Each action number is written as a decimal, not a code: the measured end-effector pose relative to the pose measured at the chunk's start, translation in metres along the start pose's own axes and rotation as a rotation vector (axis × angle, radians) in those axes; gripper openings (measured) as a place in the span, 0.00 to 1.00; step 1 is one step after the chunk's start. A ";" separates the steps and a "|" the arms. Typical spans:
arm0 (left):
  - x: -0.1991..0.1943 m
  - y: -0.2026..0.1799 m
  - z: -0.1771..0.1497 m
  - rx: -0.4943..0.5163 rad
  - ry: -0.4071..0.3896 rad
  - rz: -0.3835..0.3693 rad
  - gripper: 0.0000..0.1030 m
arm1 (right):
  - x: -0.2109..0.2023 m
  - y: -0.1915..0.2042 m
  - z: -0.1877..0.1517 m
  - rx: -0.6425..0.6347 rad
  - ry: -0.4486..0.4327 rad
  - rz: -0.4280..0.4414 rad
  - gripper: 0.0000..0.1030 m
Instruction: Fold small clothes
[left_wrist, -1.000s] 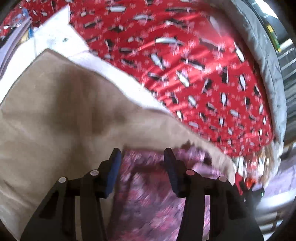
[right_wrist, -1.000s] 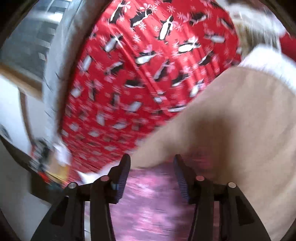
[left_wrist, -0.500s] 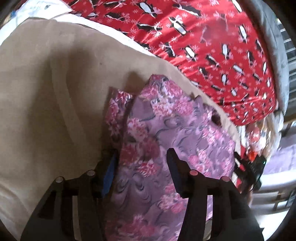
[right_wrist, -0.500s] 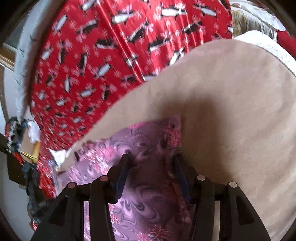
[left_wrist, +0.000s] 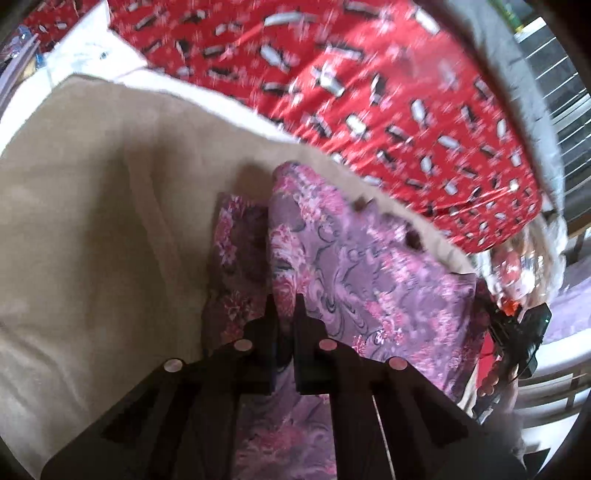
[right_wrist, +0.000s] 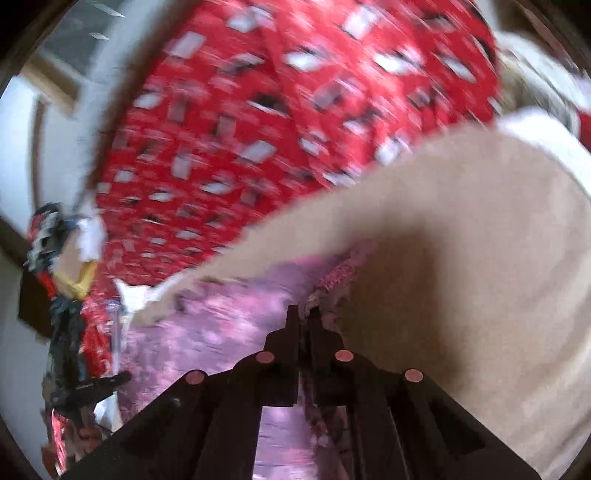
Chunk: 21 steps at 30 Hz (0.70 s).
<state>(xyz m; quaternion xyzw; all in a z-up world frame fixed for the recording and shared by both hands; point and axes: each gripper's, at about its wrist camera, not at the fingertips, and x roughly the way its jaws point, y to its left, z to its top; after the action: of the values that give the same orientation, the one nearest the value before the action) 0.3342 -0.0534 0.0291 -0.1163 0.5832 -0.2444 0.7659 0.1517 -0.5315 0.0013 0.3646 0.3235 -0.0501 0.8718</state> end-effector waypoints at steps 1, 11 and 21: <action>-0.003 0.001 -0.001 0.003 -0.018 0.018 0.04 | -0.006 0.005 0.003 -0.002 -0.038 0.039 0.03; 0.029 0.038 -0.004 -0.114 0.040 0.094 0.06 | 0.024 -0.039 -0.013 0.099 0.094 -0.182 0.05; 0.040 -0.002 -0.057 0.088 0.064 0.236 0.38 | 0.027 -0.005 -0.063 -0.086 0.213 -0.211 0.12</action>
<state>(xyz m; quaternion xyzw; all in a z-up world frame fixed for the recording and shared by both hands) 0.2878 -0.0691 -0.0202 -0.0054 0.6057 -0.1817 0.7746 0.1379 -0.4892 -0.0505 0.2940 0.4526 -0.0884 0.8372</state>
